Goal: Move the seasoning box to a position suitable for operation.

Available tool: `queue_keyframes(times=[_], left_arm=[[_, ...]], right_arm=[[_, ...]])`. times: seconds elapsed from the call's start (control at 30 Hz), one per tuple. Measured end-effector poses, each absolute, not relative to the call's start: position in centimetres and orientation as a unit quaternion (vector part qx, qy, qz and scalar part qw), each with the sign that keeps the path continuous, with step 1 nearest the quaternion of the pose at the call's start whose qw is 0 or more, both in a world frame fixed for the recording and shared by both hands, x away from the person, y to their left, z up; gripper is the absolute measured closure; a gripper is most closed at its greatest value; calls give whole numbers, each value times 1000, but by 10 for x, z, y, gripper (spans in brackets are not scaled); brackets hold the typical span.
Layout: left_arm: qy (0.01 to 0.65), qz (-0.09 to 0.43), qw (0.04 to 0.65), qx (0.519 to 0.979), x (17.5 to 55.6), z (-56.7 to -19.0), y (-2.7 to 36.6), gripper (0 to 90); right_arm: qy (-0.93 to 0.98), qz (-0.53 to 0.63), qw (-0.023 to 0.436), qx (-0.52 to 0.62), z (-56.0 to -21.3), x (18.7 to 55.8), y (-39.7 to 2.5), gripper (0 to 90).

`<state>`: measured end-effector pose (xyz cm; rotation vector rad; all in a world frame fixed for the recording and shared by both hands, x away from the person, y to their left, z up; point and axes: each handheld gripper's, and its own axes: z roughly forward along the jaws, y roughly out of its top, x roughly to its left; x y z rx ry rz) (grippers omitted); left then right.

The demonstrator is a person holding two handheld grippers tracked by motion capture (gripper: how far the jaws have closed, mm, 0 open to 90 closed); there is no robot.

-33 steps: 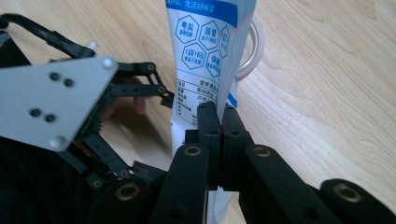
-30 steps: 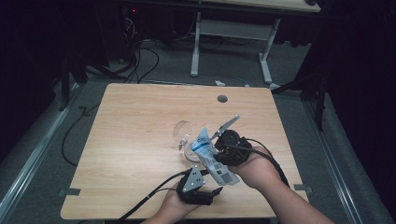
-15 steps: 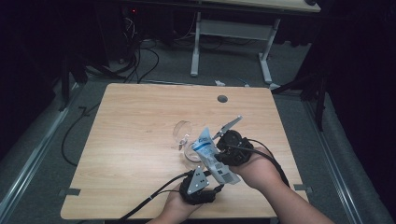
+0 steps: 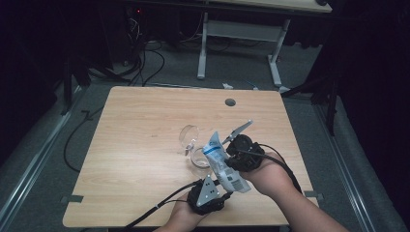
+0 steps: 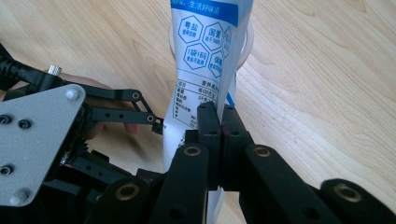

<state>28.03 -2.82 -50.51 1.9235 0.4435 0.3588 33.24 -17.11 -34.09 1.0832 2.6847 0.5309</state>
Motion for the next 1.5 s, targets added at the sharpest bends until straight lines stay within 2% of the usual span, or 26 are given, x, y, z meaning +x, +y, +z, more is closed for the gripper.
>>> queue_keyframes(times=[0.4, 0.6, 1.07, 1.5], left_arm=[[204, 131, 548, 801, 284, -504, -28, 593], [206, 139, 547, 799, 283, -505, -28, 616], [204, 108, 563, 793, 286, -502, -25, 624], [195, 110, 553, 802, 287, -501, -30, 619]], right_arm=[[898, 194, 106, 382, -346, 334, -171, 887], [895, 200, 108, 385, -349, 335, -173, 881], [901, 196, 109, 371, -347, 340, -167, 900], [908, 186, 106, 359, -350, 346, -162, 900]])
